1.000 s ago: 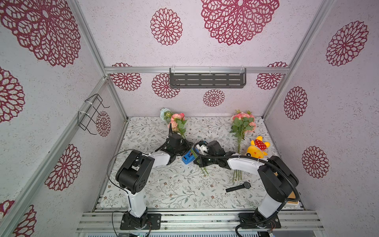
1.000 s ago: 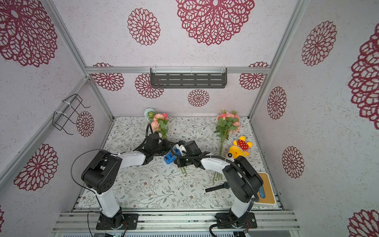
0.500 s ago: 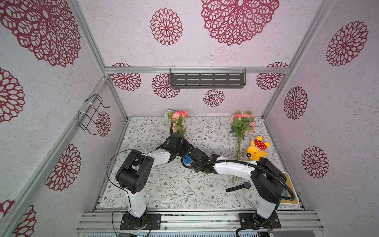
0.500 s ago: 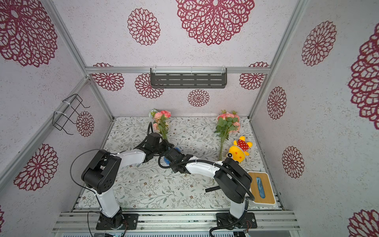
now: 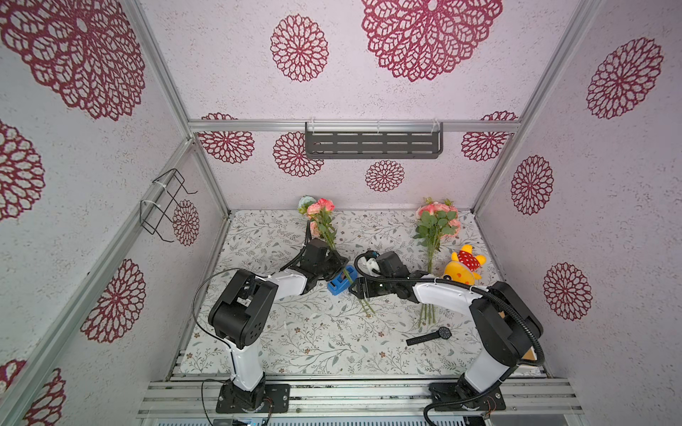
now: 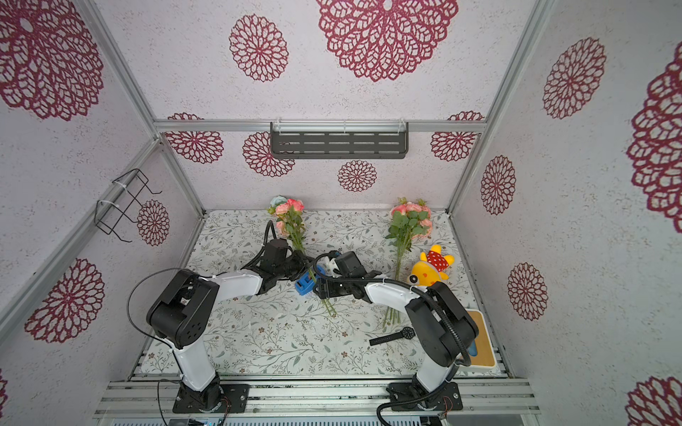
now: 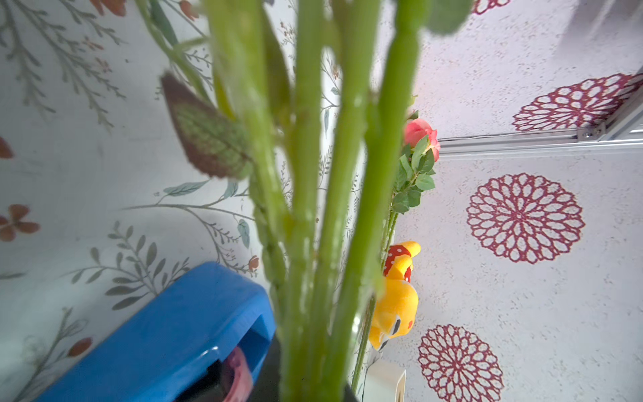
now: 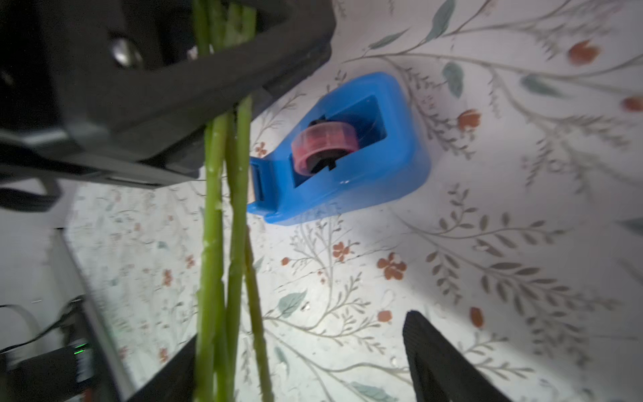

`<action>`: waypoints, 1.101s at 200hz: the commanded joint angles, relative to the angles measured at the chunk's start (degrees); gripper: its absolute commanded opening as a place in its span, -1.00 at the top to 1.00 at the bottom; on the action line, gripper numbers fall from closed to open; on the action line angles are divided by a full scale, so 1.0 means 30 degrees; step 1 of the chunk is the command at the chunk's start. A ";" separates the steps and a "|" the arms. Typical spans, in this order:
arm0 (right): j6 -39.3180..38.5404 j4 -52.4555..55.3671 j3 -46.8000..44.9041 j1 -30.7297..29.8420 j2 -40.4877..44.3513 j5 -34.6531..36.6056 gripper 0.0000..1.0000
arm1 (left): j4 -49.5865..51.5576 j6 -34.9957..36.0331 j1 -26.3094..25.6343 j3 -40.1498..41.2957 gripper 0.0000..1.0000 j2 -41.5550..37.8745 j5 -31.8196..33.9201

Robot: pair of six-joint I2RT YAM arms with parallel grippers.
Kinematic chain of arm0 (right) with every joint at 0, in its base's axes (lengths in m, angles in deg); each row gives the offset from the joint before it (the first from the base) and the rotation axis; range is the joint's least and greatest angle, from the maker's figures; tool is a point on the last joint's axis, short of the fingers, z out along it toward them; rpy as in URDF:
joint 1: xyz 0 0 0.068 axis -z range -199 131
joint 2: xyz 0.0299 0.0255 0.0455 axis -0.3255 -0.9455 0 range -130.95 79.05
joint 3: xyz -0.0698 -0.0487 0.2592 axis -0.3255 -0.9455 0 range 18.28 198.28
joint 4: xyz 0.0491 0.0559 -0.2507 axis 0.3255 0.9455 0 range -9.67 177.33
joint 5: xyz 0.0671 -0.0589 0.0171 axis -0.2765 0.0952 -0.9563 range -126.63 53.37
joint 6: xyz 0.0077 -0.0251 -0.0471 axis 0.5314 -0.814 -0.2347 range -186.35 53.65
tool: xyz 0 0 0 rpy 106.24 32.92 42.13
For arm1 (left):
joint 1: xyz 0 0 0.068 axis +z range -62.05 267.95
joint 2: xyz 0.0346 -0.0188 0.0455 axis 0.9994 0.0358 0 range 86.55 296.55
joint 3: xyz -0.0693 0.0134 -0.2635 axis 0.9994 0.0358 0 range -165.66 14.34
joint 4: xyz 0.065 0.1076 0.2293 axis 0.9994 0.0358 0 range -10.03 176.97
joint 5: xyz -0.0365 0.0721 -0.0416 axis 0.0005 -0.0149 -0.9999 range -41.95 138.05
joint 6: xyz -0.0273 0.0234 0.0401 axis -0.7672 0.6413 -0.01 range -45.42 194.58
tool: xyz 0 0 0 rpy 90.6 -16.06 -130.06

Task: Wrap bouquets with tape
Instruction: Wrap the tape around the bouquet.

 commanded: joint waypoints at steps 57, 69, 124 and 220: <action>0.6618 -1.1798 -0.2100 0.1232 -0.2374 -0.7393 -0.35 | -0.4425 -0.0914 0.0031 0.0941 1.00 0.0260 -0.0626; 0.7591 -1.3762 -0.2463 0.1362 -0.2963 -0.7800 -0.22 | -0.5228 -0.1298 0.0093 0.1097 1.00 0.0449 -0.0758; 0.6911 -1.3645 -0.2727 0.1562 -0.3451 -0.7462 0.61 | -0.6412 -0.1518 0.0124 0.1312 1.00 0.0704 -0.0793; -0.4096 0.2780 0.2482 -0.1612 -0.0627 0.4972 1.00 | -0.0371 0.0475 0.0102 0.0408 0.22 -0.0407 0.0500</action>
